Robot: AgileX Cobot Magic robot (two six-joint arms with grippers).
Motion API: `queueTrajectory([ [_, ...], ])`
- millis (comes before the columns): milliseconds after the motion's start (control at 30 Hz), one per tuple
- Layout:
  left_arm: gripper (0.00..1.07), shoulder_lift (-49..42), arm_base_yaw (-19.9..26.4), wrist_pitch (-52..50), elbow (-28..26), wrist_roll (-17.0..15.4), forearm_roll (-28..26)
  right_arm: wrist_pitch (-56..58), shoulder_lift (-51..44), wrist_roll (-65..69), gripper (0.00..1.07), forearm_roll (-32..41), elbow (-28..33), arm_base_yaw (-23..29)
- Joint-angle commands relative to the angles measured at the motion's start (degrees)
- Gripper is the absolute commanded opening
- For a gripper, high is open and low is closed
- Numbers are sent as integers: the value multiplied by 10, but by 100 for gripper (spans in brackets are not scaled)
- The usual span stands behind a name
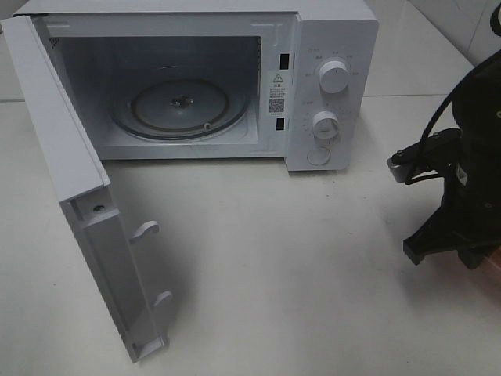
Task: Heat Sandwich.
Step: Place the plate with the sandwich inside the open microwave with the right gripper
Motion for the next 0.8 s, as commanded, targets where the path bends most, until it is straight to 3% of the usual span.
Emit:
queueTrajectory([
  [33,98,-13,-1,-6,1,-5,0,29,-19,1,0,-13,2,23],
  [800,98,-13,-1,-6,1,-5,0,120,-119,-19,0,-12,2,164],
])
